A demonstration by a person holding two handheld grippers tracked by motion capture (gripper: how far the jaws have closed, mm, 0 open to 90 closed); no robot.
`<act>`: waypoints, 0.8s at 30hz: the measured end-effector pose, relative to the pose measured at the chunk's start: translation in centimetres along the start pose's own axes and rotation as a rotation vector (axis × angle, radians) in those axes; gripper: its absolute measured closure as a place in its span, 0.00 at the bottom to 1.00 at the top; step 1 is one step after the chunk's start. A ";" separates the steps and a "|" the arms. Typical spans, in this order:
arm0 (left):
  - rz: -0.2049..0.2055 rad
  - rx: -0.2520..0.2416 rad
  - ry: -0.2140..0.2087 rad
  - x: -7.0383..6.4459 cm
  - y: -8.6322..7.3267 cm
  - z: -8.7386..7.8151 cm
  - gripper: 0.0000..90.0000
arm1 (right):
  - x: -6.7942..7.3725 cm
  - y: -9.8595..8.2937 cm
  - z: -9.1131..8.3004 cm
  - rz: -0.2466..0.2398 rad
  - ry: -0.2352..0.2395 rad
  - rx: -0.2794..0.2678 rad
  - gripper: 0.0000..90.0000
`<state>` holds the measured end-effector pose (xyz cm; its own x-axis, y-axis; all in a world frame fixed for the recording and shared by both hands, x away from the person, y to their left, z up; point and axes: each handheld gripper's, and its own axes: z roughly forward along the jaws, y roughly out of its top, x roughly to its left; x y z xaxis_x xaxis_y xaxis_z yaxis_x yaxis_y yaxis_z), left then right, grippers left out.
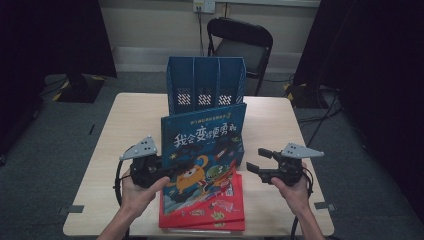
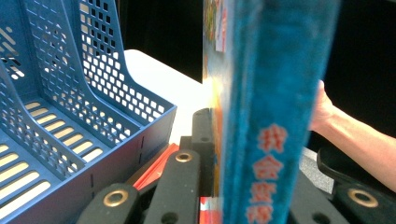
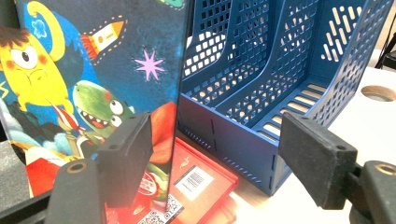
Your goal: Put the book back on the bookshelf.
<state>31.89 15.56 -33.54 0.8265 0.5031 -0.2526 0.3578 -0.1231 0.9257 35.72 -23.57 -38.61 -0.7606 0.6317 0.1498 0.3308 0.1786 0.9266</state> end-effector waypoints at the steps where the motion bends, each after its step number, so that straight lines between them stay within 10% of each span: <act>1: 0.003 -0.002 0.002 0.0 0.1 0.0 0.93 | 0.0 0.0 0.0 0.001 -0.001 0.000 0.29; 24: 0.002 -0.060 0.035 0.6 1.9 -1.9 0.93 | 0.0 -0.2 0.4 0.004 0.002 0.011 0.29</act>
<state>32.29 17.27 -31.37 0.8112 0.5326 -0.2415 0.3284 -0.0731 0.9417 35.87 -23.35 -38.95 -0.7605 0.6307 0.1544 0.3398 0.1840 0.9223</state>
